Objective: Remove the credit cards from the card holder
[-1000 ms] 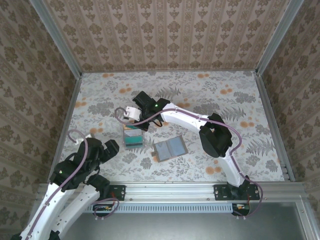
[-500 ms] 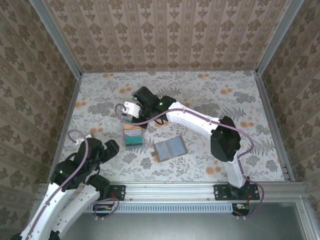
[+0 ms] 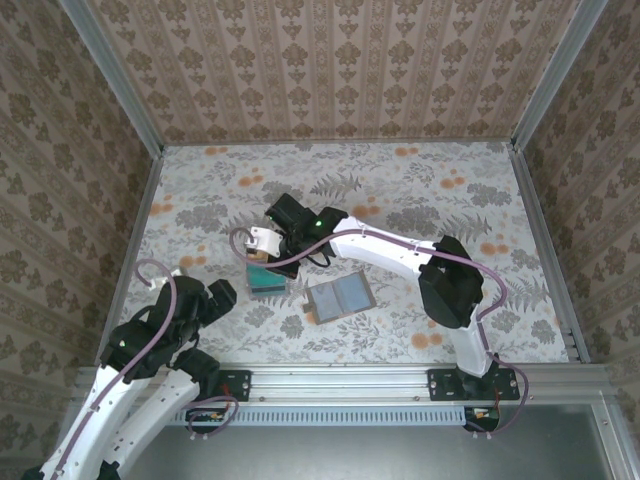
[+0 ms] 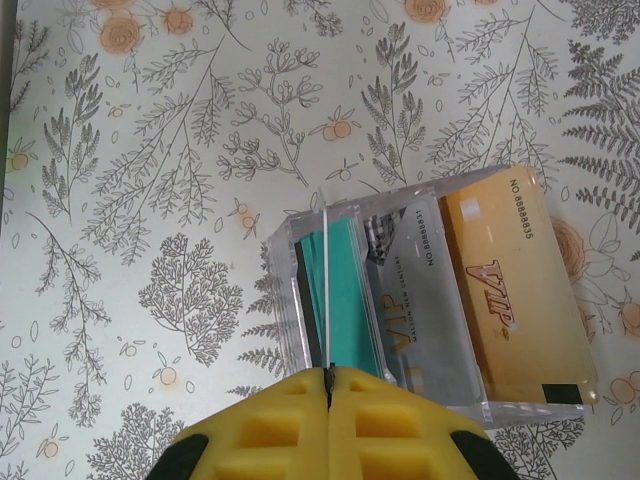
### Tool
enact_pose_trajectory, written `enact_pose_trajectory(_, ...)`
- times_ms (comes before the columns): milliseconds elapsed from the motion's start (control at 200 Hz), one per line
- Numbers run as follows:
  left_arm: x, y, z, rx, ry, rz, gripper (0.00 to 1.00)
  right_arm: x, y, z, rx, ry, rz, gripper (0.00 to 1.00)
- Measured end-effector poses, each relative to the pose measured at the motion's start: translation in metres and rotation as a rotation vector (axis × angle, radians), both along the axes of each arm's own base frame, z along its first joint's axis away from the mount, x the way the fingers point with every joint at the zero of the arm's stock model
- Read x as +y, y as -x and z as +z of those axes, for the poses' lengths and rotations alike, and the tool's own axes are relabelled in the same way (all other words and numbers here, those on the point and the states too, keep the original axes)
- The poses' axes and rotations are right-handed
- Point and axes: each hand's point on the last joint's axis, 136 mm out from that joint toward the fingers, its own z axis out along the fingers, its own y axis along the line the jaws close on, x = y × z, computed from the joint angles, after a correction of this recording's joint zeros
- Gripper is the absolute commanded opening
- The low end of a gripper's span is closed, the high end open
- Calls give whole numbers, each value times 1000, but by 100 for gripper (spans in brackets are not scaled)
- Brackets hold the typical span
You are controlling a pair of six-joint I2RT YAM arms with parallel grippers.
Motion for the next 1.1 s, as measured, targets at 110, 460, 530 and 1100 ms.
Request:
enact_pose_trajectory(110, 0, 0, 0, 0, 0, 0, 100, 0, 0, -4, 6, 7, 0, 0)
enact_pose_trajectory(460, 1, 1, 1, -9, 7, 0, 100, -1, -2, -44, 45, 74, -6, 0)
enact_pose_trajectory(530, 1, 1, 1, -9, 7, 0, 100, -1, -2, -45, 45, 75, -6, 10)
enact_pose_trajectory(1100, -7, -2, -2, 21, 2, -25, 100, -14, -31, -44, 37, 50, -182, 29)
